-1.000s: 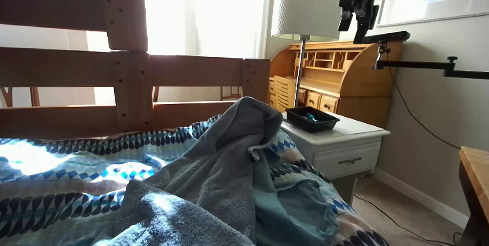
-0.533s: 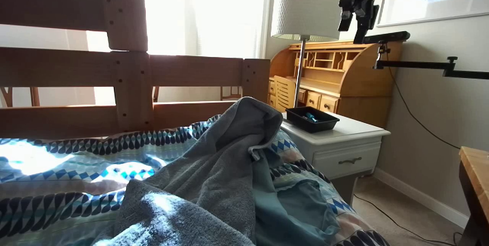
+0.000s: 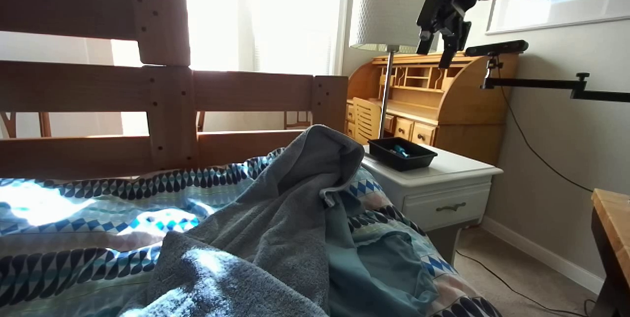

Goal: Take the blue object out of the black box.

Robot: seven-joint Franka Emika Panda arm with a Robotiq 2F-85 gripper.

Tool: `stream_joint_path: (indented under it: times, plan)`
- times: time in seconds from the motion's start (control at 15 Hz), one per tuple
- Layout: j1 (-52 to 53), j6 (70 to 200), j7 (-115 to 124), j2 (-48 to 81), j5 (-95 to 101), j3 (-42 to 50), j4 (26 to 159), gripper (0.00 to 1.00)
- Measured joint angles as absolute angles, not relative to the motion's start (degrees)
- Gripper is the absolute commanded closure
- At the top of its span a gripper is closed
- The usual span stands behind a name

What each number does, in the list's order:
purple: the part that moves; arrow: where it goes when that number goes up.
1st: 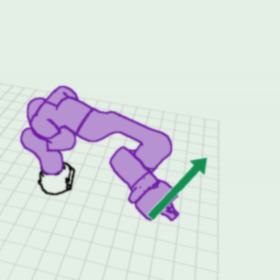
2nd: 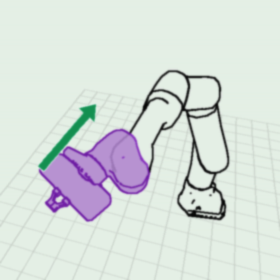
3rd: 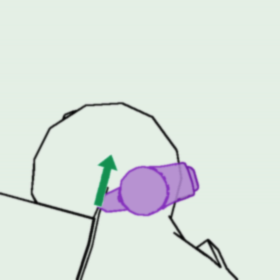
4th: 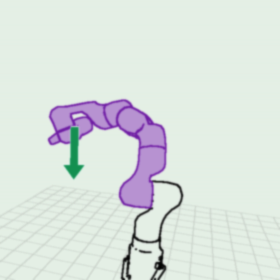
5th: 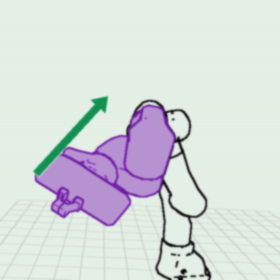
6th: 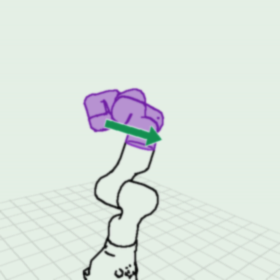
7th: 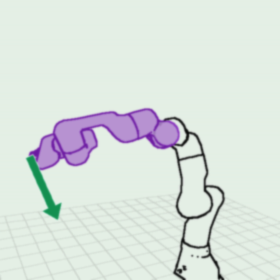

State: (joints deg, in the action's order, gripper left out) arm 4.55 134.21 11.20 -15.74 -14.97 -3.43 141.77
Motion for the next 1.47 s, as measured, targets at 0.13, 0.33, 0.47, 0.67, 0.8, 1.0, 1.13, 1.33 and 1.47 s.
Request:
stream_joint_path:
  times: [0.13, 0.33, 0.47, 0.67, 0.8, 1.0, 1.13, 1.33, 1.47]
  plan:
    - [3.67, 134.65, 11.95, -11.5, -14.94, -3.01, 139.28, 0.0]
    - [2.16, 134.54, 13.35, -3.93, -14.84, -2.08, 133.93, 0.0]
    - [1.46, 134.31, 14.12, 1.21, -14.84, -1.3, 129.83, 0.0]
    - [0.85, 133.94, 16.06, 8.23, -14.66, -0.05, 123.54, 0.0]
    - [0.86, 135.72, 18.12, 11.9, -13.37, 0.94, 120.28, 0.0]
    - [1.32, 143.88, 24.17, 15.94, -7.76, 3.03, 118.06, 0.0]
    - [1.97, 148.73, 29.19, 17.79, -4.88, 5.16, 117.69, 0.0]
    - [4.01, 151.59, 37.35, 19.84, 0.33, 9.89, 117.65, 0.0]
    - [5.65, 151.73, 42.76, 20.84, 3.86, 12.87, 117.68, 0.0]
